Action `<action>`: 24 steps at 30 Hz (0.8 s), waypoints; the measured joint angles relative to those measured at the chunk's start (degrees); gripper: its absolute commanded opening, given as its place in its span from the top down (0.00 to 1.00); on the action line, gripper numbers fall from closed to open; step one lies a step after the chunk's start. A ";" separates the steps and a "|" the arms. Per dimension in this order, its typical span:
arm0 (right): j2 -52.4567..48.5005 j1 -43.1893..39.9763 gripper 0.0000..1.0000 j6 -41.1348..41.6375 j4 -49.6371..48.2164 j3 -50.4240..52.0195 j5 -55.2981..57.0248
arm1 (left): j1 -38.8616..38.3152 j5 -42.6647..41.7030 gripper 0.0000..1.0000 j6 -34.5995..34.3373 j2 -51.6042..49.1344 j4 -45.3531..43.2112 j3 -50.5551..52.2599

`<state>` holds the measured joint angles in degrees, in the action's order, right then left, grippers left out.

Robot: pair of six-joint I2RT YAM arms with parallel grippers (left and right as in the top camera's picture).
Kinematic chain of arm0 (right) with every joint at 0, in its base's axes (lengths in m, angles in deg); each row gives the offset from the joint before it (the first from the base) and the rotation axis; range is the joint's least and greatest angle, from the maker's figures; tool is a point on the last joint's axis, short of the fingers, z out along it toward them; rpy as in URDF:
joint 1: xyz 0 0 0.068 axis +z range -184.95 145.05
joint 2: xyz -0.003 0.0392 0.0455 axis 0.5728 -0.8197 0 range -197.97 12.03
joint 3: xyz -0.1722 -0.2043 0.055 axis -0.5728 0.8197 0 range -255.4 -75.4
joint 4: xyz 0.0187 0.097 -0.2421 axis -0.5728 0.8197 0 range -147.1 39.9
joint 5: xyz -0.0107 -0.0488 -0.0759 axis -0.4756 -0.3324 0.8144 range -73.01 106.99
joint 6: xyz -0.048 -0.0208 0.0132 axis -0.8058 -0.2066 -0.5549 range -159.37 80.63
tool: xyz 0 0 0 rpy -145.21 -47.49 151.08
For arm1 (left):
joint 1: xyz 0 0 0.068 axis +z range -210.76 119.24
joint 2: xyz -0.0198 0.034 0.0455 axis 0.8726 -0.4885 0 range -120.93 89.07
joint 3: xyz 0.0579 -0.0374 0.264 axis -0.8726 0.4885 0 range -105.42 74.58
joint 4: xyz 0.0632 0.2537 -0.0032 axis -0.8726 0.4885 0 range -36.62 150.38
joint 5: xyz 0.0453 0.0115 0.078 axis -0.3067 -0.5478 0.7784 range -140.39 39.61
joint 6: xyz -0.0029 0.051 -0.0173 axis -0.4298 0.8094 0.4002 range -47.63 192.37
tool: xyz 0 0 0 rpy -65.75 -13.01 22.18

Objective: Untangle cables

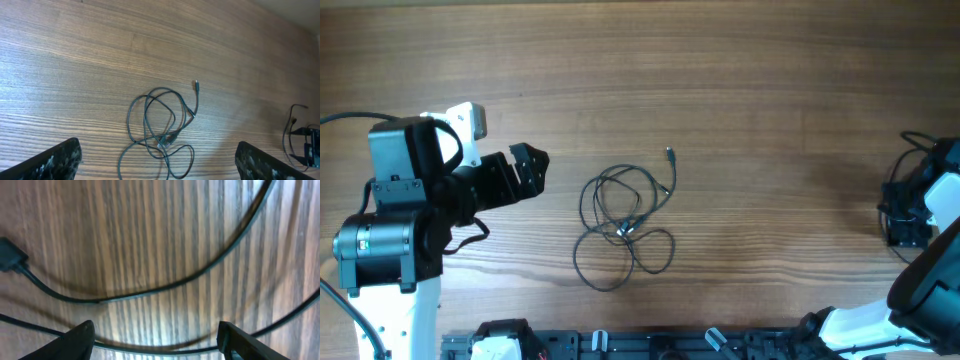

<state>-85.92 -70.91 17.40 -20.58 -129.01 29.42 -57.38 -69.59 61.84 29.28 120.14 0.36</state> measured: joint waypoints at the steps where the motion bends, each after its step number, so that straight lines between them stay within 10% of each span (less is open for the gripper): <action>1: -0.13 0.00 0.15 0.00 -0.68 0.00 0.24 | 0.00 0.00 0.00 0.00 0.00 0.02 0.00; 3: -1.07 0.00 0.01 0.00 -1.18 0.00 0.33 | 0.00 0.00 0.00 0.00 0.00 0.11 0.00; 12: -1.97 -0.07 0.00 -5.49 -2.36 -0.57 -8.13 | 0.00 -0.02 0.00 0.00 0.00 0.17 0.00; 24: -0.90 0.07 0.20 -15.02 -9.77 -0.07 -18.84 | 0.00 -0.02 0.00 0.00 -0.81 0.35 0.00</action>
<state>-86.81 -70.85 2.39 -30.35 -129.07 10.58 -57.38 -69.61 61.84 28.47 120.49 0.36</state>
